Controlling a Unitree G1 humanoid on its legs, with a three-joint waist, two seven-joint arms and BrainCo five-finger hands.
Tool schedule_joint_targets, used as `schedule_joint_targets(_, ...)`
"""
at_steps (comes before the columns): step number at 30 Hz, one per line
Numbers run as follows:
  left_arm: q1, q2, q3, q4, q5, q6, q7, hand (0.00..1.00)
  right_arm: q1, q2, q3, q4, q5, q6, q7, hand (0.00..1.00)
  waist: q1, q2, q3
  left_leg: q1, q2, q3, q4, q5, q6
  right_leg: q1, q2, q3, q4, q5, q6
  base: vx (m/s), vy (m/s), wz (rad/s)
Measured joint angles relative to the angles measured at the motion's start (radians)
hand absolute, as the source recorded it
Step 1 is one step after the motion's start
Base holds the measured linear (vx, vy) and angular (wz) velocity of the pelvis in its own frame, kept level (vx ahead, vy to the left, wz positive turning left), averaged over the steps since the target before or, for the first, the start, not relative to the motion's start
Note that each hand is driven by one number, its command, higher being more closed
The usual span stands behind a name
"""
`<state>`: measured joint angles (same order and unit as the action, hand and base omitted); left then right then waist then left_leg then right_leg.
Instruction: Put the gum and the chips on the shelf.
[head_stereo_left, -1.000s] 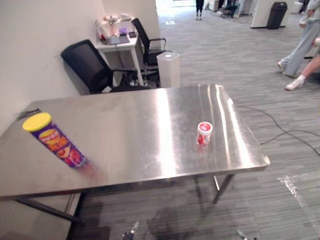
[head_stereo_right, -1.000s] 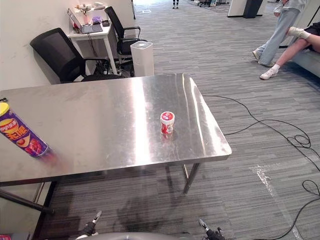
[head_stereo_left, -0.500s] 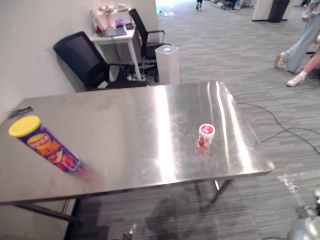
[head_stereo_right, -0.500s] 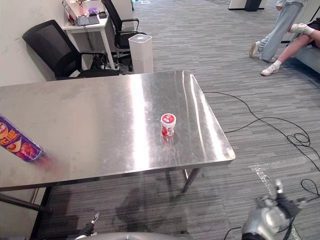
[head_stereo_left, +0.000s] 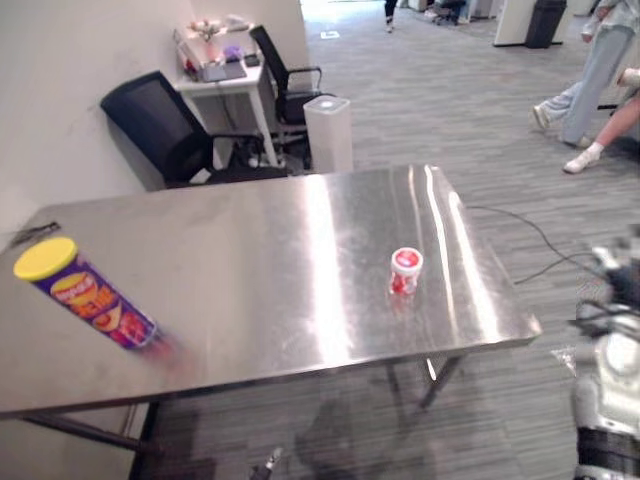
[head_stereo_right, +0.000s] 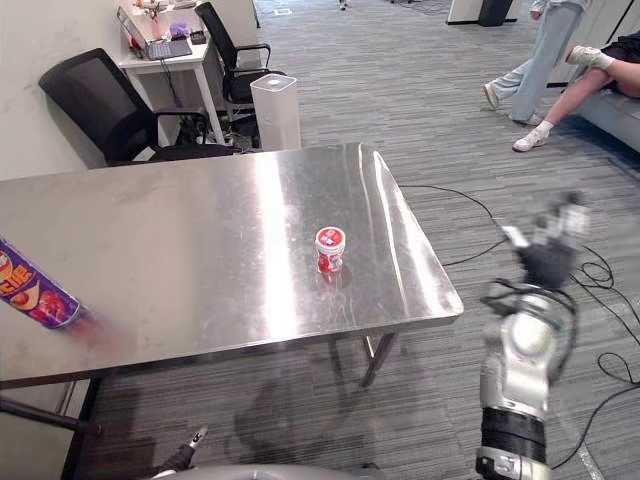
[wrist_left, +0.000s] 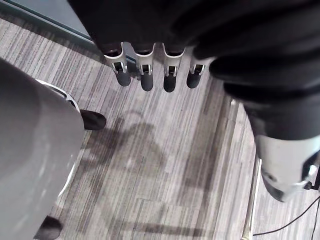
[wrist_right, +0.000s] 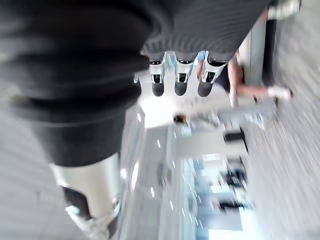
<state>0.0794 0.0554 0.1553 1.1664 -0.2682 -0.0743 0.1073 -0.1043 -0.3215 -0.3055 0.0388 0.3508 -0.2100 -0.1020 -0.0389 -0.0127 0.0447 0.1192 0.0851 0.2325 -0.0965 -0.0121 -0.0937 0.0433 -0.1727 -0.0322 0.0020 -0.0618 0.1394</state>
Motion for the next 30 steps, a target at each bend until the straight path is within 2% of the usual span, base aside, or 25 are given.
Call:
schedule_joint_targets(1, -0.002, 0.009, -0.004, -0.011, 0.008, 0.002, -0.004, 0.0, 0.014, -0.001, 0.044, -0.002, 0.003, 0.035, 0.069, 0.0, 0.013, -0.003, -0.001, -0.002, 0.0, -0.001, 0.0, 0.0, 0.0, 0.002, 0.0, -0.001, 0.0, 0.0, 0.0, 0.03, -0.005, 0.04)
schedule_joint_targets(2, -0.001, 0.009, -0.005, -0.016, 0.009, 0.004, -0.005, 0.0, 0.021, -0.001, 0.064, -0.002, 0.003, 0.049, 0.096, 0.0, 0.016, -0.005, -0.003, -0.003, 0.0, -0.002, 0.0, 0.0, 0.0, 0.002, -0.001, -0.002, -0.001, 0.0, 0.0, 0.03, -0.009, 0.12)
schedule_joint_targets(3, -0.001, 0.015, -0.005, -0.017, 0.009, 0.011, -0.005, 0.0, 0.036, -0.001, 0.111, -0.003, 0.004, 0.077, 0.153, 0.0, 0.015, -0.013, -0.005, -0.009, -0.001, -0.008, 0.0, 0.001, 0.001, 0.002, -0.002, -0.012, -0.001, 0.0, 0.0, 0.02, -0.009, 0.13)
schedule_joint_targets(7, -0.001, 0.018, -0.012, -0.016, 0.01, 0.012, -0.005, 0.0, 0.076, -0.023, 0.184, -0.035, 0.012, 0.096, 0.255, 0.0, 0.013, -0.023, -0.006, -0.009, -0.003, -0.019, 0.0, 0.001, 0.001, 0.006, -0.004, -0.018, -0.001, 0.0, 0.0, 0.01, -0.004, 0.07)
schedule_joint_targets(10, 0.0, 0.018, -0.012, -0.016, 0.01, 0.012, -0.004, 0.0, 0.099, -0.057, 0.23, -0.044, 0.022, 0.097, 0.3, 0.0, 0.013, -0.023, -0.006, -0.006, -0.002, -0.024, 0.0, 0.001, 0.001, 0.013, -0.004, -0.022, -0.001, 0.0, 0.0, -0.02, -0.006, 0.02)
schedule_joint_targets(23, 0.0, 0.016, -0.012, -0.015, 0.01, 0.012, -0.001, 0.0, 0.103, -0.075, 0.329, -0.057, 0.021, 0.096, 0.305, 0.0, 0.013, -0.017, -0.005, -0.009, -0.003, -0.034, 0.0, 0.005, 0.005, 0.014, -0.005, -0.032, -0.001, 0.0, 0.0, -0.02, -0.003, 0.01)
schedule_joint_targets(30, -0.003, 0.018, -0.035, -0.015, 0.012, 0.012, -0.001, 0.0, 0.008, -0.075, 0.381, 0.064, -0.002, 0.095, 0.273, 0.0, 0.014, -0.015, -0.005, -0.013, -0.003, -0.05, 0.0, 0.008, 0.006, 0.02, -0.005, -0.047, -0.003, 0.0, 0.0, -0.01, -0.006, 0.06)
